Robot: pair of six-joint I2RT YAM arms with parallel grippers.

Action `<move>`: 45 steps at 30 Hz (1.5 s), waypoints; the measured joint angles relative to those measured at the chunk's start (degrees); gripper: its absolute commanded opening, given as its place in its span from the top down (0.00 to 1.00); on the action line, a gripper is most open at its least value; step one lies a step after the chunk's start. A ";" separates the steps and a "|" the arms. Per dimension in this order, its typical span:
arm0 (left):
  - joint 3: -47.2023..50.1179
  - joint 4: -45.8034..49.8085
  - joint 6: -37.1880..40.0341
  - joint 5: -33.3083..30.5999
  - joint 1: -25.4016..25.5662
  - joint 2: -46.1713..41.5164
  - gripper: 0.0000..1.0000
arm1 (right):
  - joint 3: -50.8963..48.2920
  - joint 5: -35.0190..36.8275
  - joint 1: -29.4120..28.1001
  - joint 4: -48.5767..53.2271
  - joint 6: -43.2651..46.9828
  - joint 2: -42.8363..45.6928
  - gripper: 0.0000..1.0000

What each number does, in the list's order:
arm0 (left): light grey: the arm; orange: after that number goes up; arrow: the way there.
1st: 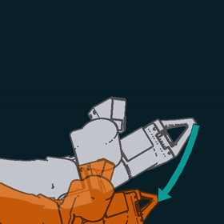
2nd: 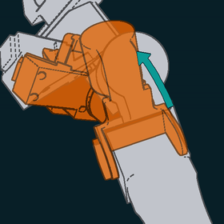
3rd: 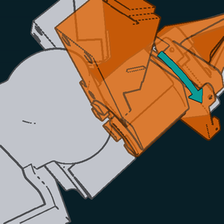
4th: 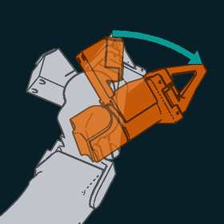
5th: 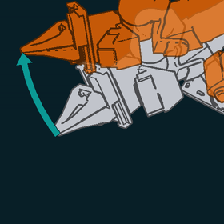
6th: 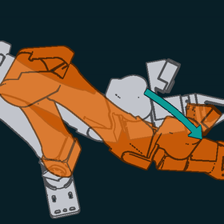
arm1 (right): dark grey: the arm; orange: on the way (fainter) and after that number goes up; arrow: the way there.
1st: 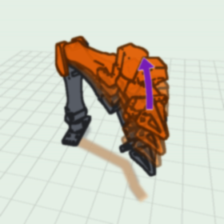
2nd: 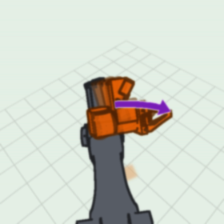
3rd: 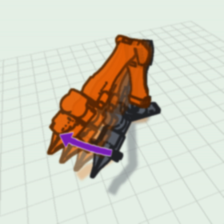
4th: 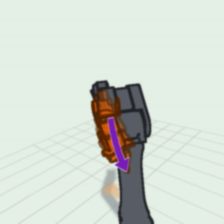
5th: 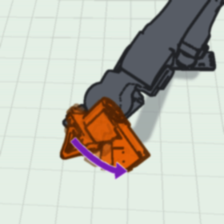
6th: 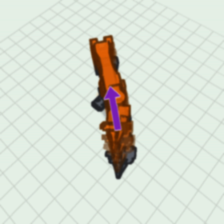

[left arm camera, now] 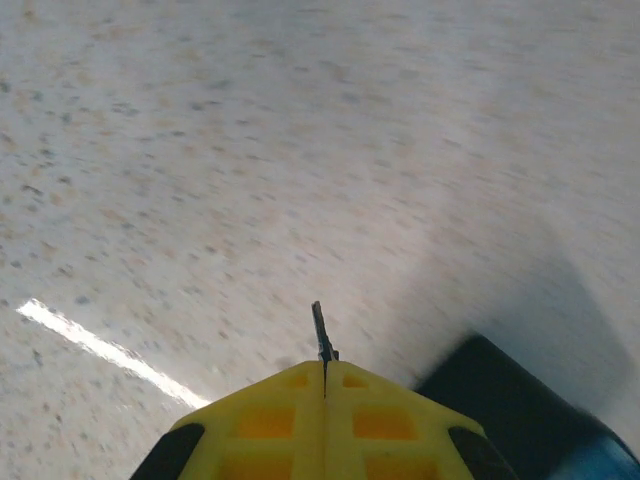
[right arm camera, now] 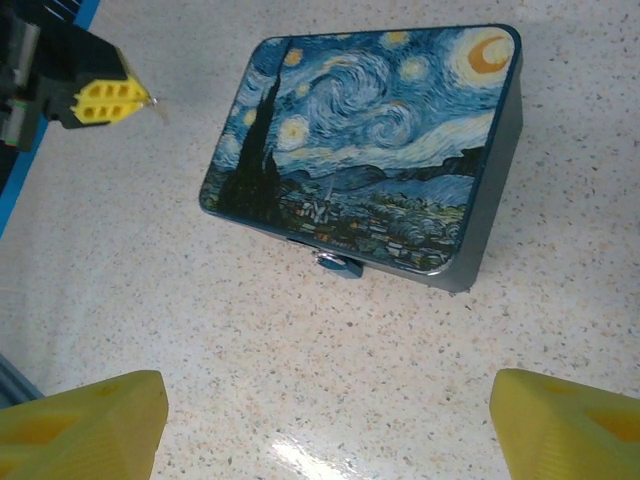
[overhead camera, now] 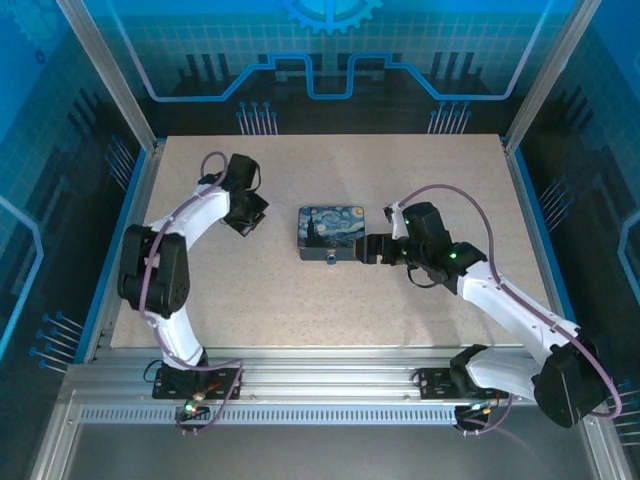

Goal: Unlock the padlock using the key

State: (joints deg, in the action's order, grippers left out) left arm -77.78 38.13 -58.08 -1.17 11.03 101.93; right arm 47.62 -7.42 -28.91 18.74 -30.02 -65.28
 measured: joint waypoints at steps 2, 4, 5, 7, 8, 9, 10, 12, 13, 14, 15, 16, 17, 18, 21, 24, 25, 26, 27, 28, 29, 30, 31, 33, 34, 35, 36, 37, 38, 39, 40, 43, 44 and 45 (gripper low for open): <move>-0.02 -0.33 1.36 1.22 0.87 -3.26 1.00 | 0.00 -0.66 -0.09 -0.20 0.00 0.81 0.15; -0.20 -0.52 2.60 2.84 2.08 -5.90 1.00 | 0.02 -1.40 -0.31 -0.39 0.00 1.84 0.15; -0.37 -0.55 3.06 3.61 2.64 -6.78 1.00 | 0.02 -1.90 -0.33 -0.42 0.00 2.27 0.16; -0.94 -0.52 4.17 5.16 4.13 -8.24 1.00 | 0.07 -3.23 -0.33 -0.66 0.02 3.56 0.17; -1.25 -0.52 4.44 5.79 4.74 -8.72 1.00 | 0.09 -3.82 -0.33 -0.90 0.00 4.00 0.18; -1.73 -0.52 4.74 6.49 5.60 -9.25 1.00 | 0.20 -4.55 -0.35 -1.22 -0.15 4.48 0.18; -2.29 -0.50 5.16 7.19 6.49 -9.77 1.00 | 0.44 -5.31 -0.35 -1.51 -0.22 4.83 0.19; -3.32 -0.55 5.77 8.26 8.02 -10.62 1.00 | 0.87 -6.64 -0.35 -2.56 -0.59 5.16 0.20; -3.85 -0.59 5.99 8.79 8.96 -11.23 1.00 | 1.44 -7.06 -0.39 -2.58 -0.81 5.16 0.21; -4.20 -0.61 6.05 9.18 9.68 -11.72 1.00 | 2.01 -7.48 -0.39 -2.75 -1.05 5.09 0.24; -4.61 -0.72 6.16 9.68 10.58 -12.35 1.00 | 2.73 -7.93 -0.39 -2.97 -1.18 5.01 0.27; -4.94 -0.92 6.21 10.16 11.43 -12.96 1.00 | 3.48 -8.37 -0.39 -3.34 -1.36 4.90 0.29; -5.14 -1.16 6.16 10.73 12.15 -13.53 1.00 | 4.11 -8.92 -0.44 -3.85 -1.57 4.79 0.32; -5.31 -1.36 6.19 11.32 12.83 -14.03 1.00 | 4.63 -9.51 -0.44 -4.31 -1.86 4.59 0.33; -5.33 -2.73 6.67 12.66 14.93 -15.37 1.00 | 5.62 -11.56 -0.68 -6.64 -3.04 3.76 0.34; -5.22 -5.27 8.94 12.87 17.14 -16.90 1.00 | 5.73 -13.27 -0.70 -8.87 -4.55 3.08 0.34; -4.76 -6.86 9.99 12.90 17.81 -17.66 1.00 | 5.73 -13.68 -0.70 -9.49 -5.03 2.99 0.34; -3.93 -8.79 11.23 12.92 18.47 -18.78 1.00 | 5.73 -14.12 -0.72 -10.21 -5.51 2.99 0.34; -2.73 -10.88 12.68 13.03 19.06 -20.20 1.00 | 5.73 -14.36 -0.72 -10.95 -5.97 3.02 0.34; -1.62 -12.57 13.86 13.09 19.45 -21.46 1.00 | 5.73 -14.53 -0.72 -11.58 -6.21 3.04 0.34; -0.39 -14.25 15.19 13.09 19.87 -22.82 1.00 | 5.73 -14.56 -0.70 -12.24 -6.54 3.04 0.34; 0.87 -16.13 16.68 13.16 20.11 -24.17 1.00 | 5.70 -14.58 -0.70 -12.83 -6.97 3.08 0.34; 2.05 -17.88 17.84 13.27 20.24 -25.16 1.00 | 5.64 -14.58 -0.70 -13.38 -7.32 3.21 0.34; 5.29 -22.14 20.17 13.29 20.28 -27.56 1.00 | 5.18 -14.64 -0.70 -14.91 -8.26 3.96 0.34; 6.73 -23.96 21.03 13.29 20.33 -28.41 1.00 | 4.90 -14.67 -0.70 -15.47 -8.68 4.37 0.35; 8.28 -25.81 21.94 13.29 20.33 -29.27 1.00 | 4.55 -14.69 -0.70 -16.24 -9.27 4.94 0.36; 10.01 -27.98 22.69 13.33 20.44 -30.10 1.00 | 4.26 -14.71 -0.68 -17.00 -9.90 5.42 0.37; 11.17 -29.29 23.28 13.51 20.55 -30.62 1.00 | 4.09 -14.71 -0.66 -17.73 -10.49 5.79 0.39; 12.11 -30.69 23.80 13.73 20.72 -30.97 1.00 | 4.02 -14.71 -0.66 -18.45 -11.15 6.05 0.41; 12.61 -31.71 24.13 14.03 20.96 -31.06 1.00 | 4.00 -14.75 -0.63 -19.41 -11.82 6.16 0.42; 12.87 -32.74 24.26 14.34 21.18 -31.08 1.00 | 4.00 -14.82 -0.63 -20.39 -12.37 6.16 0.43; 13.16 -35.58 24.87 15.54 21.99 -31.08 1.00 | 4.00 -15.72 -0.55 -23.23 -14.05 5.84 0.46; 13.22 -36.76 25.05 15.93 22.32 -31.08 1.00 | 4.02 -15.89 -0.52 -24.22 -14.64 5.51 0.48; 13.29 -37.59 25.11 16.13 22.56 -31.12 1.00 | 4.02 -16.09 -0.52 -25.05 -15.19 5.07 0.50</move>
State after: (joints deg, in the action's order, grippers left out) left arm -64.49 0.54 -32.97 14.96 33.58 70.81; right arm 51.64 -23.51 -29.43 -6.31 -45.21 -60.20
